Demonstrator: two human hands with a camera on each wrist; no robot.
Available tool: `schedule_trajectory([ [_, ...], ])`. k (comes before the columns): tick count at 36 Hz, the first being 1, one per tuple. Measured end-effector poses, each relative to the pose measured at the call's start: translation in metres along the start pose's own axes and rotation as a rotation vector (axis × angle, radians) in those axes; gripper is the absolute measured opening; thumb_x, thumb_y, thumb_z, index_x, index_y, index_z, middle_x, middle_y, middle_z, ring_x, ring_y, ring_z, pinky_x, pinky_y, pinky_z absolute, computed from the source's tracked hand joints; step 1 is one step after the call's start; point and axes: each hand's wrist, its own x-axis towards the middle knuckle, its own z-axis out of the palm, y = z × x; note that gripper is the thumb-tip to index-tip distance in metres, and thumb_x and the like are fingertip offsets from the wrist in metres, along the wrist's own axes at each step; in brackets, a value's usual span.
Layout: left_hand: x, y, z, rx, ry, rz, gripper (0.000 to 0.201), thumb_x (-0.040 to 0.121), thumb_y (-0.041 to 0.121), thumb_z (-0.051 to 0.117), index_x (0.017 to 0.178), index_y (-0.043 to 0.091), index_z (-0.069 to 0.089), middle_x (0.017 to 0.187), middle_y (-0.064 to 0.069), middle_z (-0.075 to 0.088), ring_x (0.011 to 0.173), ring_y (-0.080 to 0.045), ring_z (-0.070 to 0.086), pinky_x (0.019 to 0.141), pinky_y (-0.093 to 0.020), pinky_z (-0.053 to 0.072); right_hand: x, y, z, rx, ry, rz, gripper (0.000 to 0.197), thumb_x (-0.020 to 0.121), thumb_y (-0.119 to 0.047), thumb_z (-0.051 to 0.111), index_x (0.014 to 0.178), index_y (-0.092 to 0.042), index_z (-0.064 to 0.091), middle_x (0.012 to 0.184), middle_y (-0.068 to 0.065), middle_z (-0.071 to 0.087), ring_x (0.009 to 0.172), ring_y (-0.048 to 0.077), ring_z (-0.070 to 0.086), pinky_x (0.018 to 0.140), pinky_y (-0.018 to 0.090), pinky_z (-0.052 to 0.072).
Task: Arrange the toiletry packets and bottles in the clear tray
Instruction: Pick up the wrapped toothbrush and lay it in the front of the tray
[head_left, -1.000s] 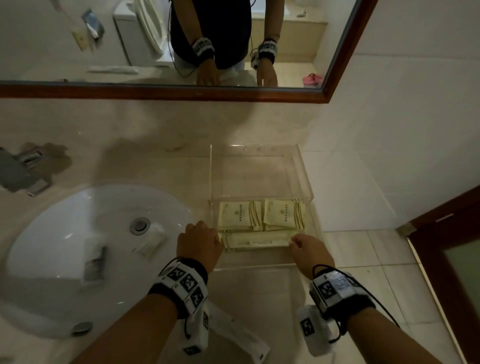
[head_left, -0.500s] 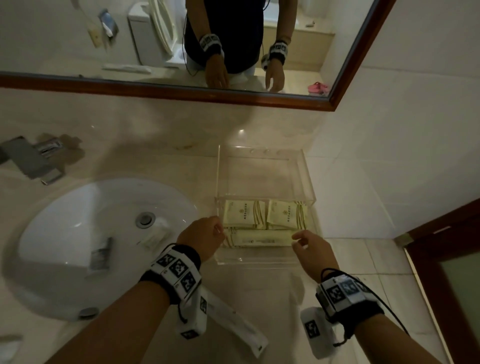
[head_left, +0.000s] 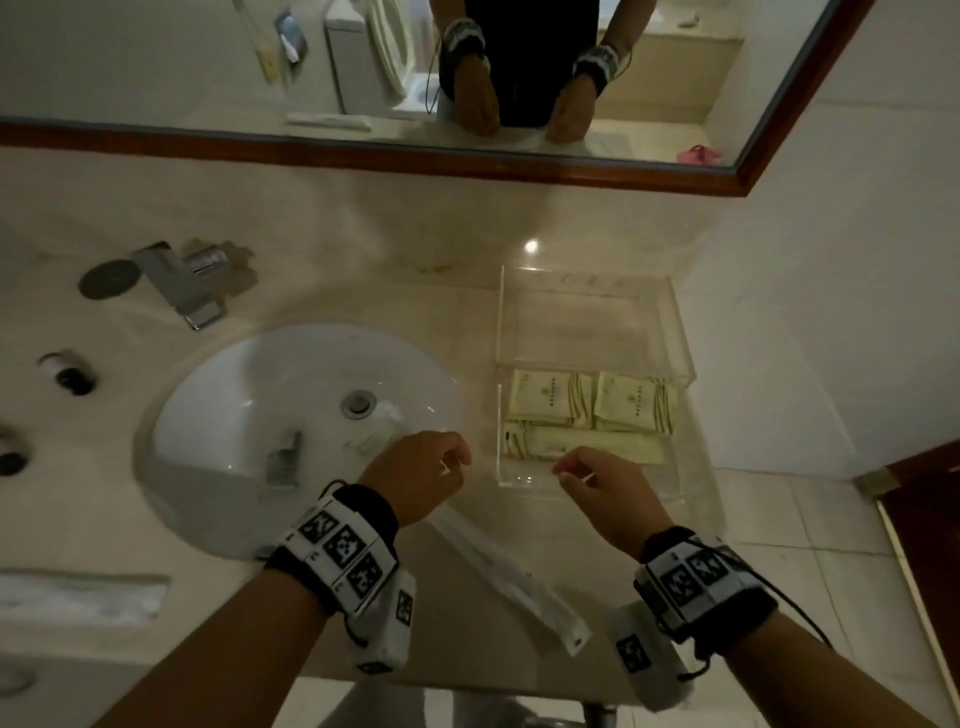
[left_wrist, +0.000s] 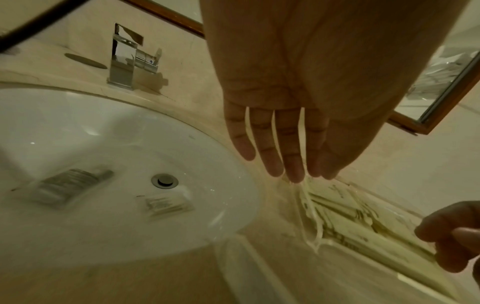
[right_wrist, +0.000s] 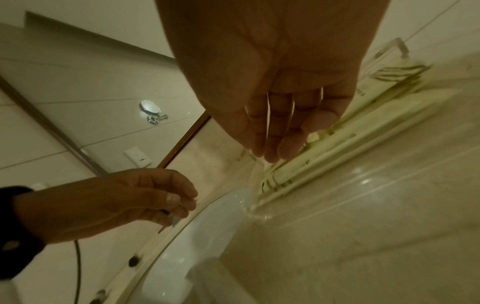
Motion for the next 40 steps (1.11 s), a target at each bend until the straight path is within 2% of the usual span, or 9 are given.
schedule_trajectory([
  [5, -0.012, -0.02, 0.008, 0.141, -0.139, 0.028, 0.03, 0.088, 0.023, 0.058, 0.118, 0.025, 0.056, 0.123, 0.002, 0.054, 0.114, -0.018, 0.051, 0.1, -0.035, 0.044, -0.027, 0.0, 0.022, -0.046, -0.116, -0.002, 0.016, 0.091, -0.025, 0.053, 0.104, -0.023, 0.064, 0.094, -0.007, 0.06, 0.081, 0.009, 0.055, 0.074, 0.019, 0.043],
  [9, -0.018, -0.032, 0.013, 0.239, -0.184, 0.059, 0.045, 0.085, 0.02, 0.062, 0.128, 0.028, 0.051, 0.132, 0.0, 0.049, 0.121, -0.022, 0.047, 0.104, -0.039, 0.041, -0.049, 0.004, 0.032, -0.134, -0.218, 0.065, 0.022, 0.089, -0.034, 0.055, 0.109, -0.027, 0.06, 0.102, -0.007, 0.061, 0.089, 0.009, 0.055, 0.082, 0.025, 0.047],
  [13, -0.02, -0.043, 0.021, 0.271, -0.23, 0.082, 0.051, 0.087, 0.014, 0.055, 0.135, 0.029, 0.045, 0.14, 0.002, 0.044, 0.129, -0.023, 0.043, 0.107, -0.038, 0.039, -0.069, 0.012, 0.041, -0.241, -0.252, 0.123, 0.039, 0.08, -0.044, 0.064, 0.116, -0.031, 0.054, 0.11, -0.007, 0.056, 0.094, 0.011, 0.054, 0.084, 0.027, 0.048],
  [17, -0.021, -0.054, 0.031, 0.269, -0.251, 0.107, 0.052, 0.092, 0.009, 0.048, 0.14, 0.026, 0.038, 0.149, 0.004, 0.035, 0.135, -0.022, 0.036, 0.111, -0.034, 0.033, -0.083, 0.021, 0.053, -0.294, -0.249, 0.17, 0.053, 0.073, -0.044, 0.071, 0.12, -0.031, 0.05, 0.115, -0.005, 0.053, 0.103, 0.015, 0.054, 0.084, 0.027, 0.046],
  [21, -0.017, -0.06, 0.037, 0.207, -0.218, 0.108, 0.044, 0.091, 0.009, 0.049, 0.133, 0.022, 0.047, 0.142, 0.0, 0.04, 0.127, -0.021, 0.045, 0.106, -0.032, 0.039, -0.089, 0.026, 0.065, -0.311, -0.169, 0.191, 0.047, 0.076, -0.04, 0.068, 0.118, -0.029, 0.051, 0.117, -0.003, 0.051, 0.106, 0.016, 0.055, 0.085, 0.03, 0.049],
  [25, -0.012, -0.061, 0.037, 0.303, -0.195, 0.086, 0.033, 0.092, 0.024, 0.053, 0.125, 0.025, 0.054, 0.131, -0.003, 0.046, 0.118, -0.023, 0.051, 0.099, -0.038, 0.046, -0.09, 0.027, 0.072, -0.322, -0.097, 0.198, 0.038, 0.081, -0.035, 0.062, 0.118, -0.027, 0.054, 0.119, -0.002, 0.051, 0.109, 0.018, 0.054, 0.086, 0.029, 0.046],
  [29, -0.01, -0.064, 0.038, 0.347, -0.172, 0.086, 0.029, 0.092, 0.029, 0.054, 0.121, 0.024, 0.055, 0.126, -0.004, 0.047, 0.113, -0.024, 0.053, 0.092, -0.035, 0.048, -0.089, 0.026, 0.074, -0.324, -0.072, 0.206, 0.032, 0.085, -0.033, 0.058, 0.116, -0.024, 0.055, 0.118, -0.001, 0.051, 0.109, 0.019, 0.053, 0.087, 0.028, 0.043],
  [36, -0.01, -0.065, 0.039, 0.375, -0.149, 0.091, 0.023, 0.093, 0.029, 0.053, 0.116, 0.022, 0.055, 0.122, -0.003, 0.047, 0.109, -0.023, 0.053, 0.09, -0.036, 0.049, -0.086, 0.026, 0.073, -0.341, -0.057, 0.217, 0.026, 0.089, -0.032, 0.053, 0.113, -0.022, 0.055, 0.117, -0.001, 0.053, 0.107, 0.019, 0.053, 0.086, 0.03, 0.044],
  [40, -0.01, -0.062, 0.035, 0.383, -0.128, 0.119, 0.023, 0.094, 0.029, 0.051, 0.116, 0.023, 0.056, 0.124, -0.001, 0.046, 0.11, -0.021, 0.052, 0.089, -0.032, 0.047, -0.082, 0.026, 0.065, -0.346, -0.047, 0.198, 0.023, 0.091, -0.03, 0.051, 0.112, -0.022, 0.057, 0.116, -0.001, 0.054, 0.106, 0.019, 0.054, 0.084, 0.029, 0.044],
])
